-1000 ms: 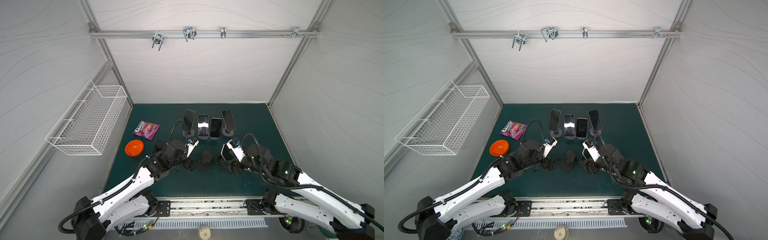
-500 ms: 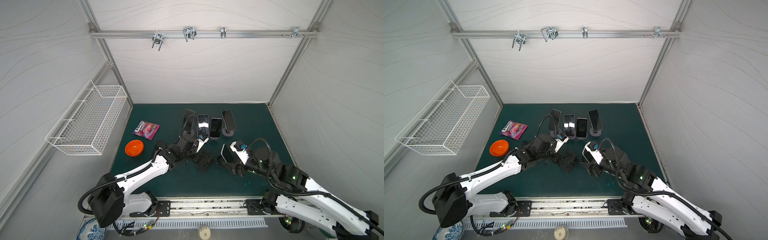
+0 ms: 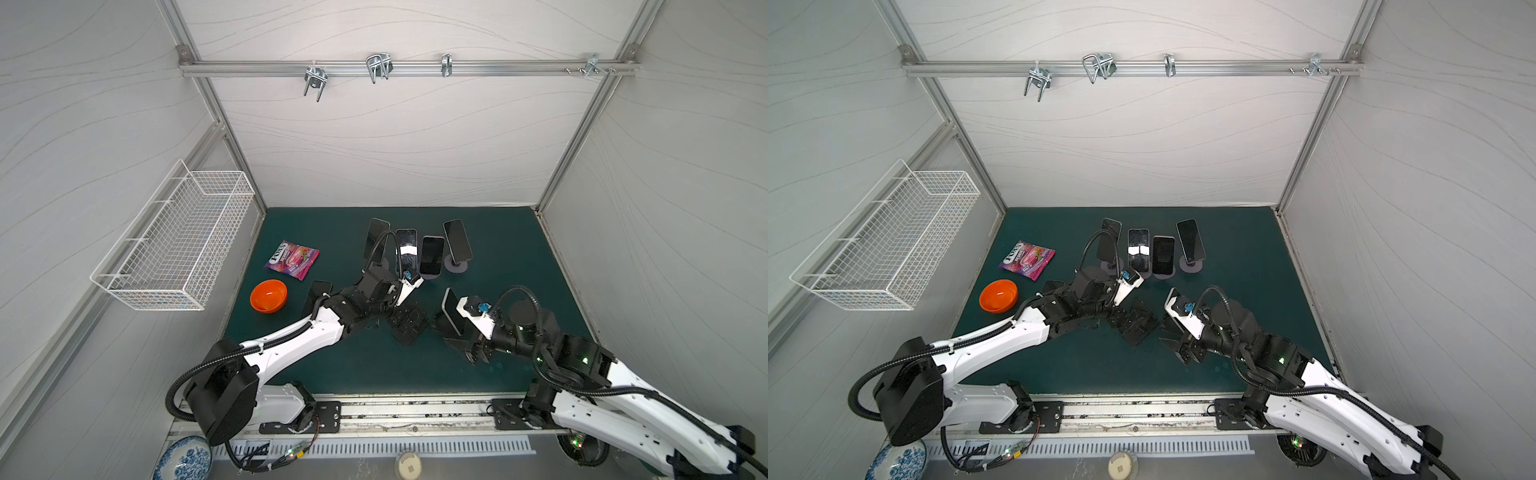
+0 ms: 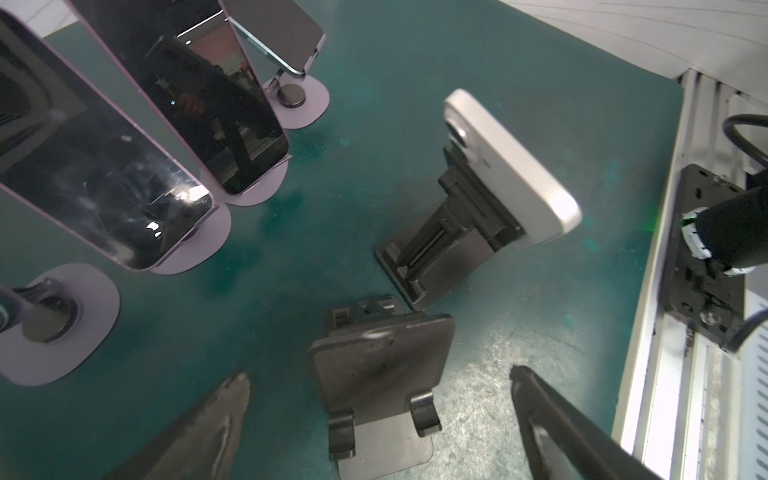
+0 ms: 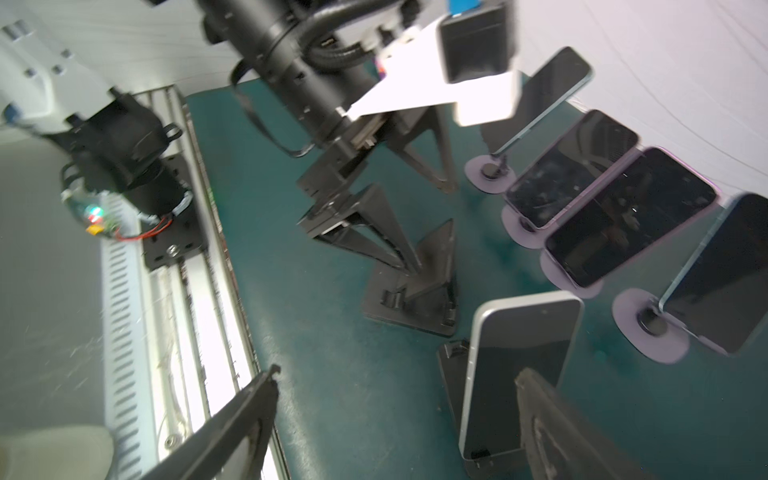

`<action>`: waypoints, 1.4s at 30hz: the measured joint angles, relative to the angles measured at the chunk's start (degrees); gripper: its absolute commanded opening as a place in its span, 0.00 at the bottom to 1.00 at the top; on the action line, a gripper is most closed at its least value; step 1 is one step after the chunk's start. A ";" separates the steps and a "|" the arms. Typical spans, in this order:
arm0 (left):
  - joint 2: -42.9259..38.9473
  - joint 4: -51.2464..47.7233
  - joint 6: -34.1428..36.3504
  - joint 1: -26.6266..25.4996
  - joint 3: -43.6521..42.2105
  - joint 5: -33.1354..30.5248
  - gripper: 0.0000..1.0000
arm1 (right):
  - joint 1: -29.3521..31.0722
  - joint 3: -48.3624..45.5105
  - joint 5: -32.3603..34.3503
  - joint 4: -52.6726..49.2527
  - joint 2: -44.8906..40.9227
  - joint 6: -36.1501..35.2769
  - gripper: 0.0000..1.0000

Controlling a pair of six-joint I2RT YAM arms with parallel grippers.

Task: Remove the phone from the phone stand
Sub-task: 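Position the left gripper at the empty black stand while the right nears the white phone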

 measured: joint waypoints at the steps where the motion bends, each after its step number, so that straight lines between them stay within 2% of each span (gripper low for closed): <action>1: 0.00 -0.02 0.31 0.00 0.00 0.35 0.99 | 0.00 -0.15 -0.98 -0.02 0.02 -0.79 0.93; 7: 0.02 0.04 1.36 0.00 0.00 1.42 0.99 | 0.00 -0.44 -4.90 -0.04 0.09 -3.41 0.94; 21: 1.40 1.46 1.42 0.00 -0.02 2.67 0.99 | 0.00 -0.44 -8.46 -0.68 0.07 -5.40 0.96; 32: 1.40 2.58 1.27 0.00 -1.53 2.71 0.99 | -0.07 -1.53 -6.64 -0.26 -3.85 -4.52 0.99; 42: 1.40 3.04 1.27 -0.02 -1.88 2.71 0.99 | -1.07 -3.80 -2.38 1.14 -5.01 -3.32 0.99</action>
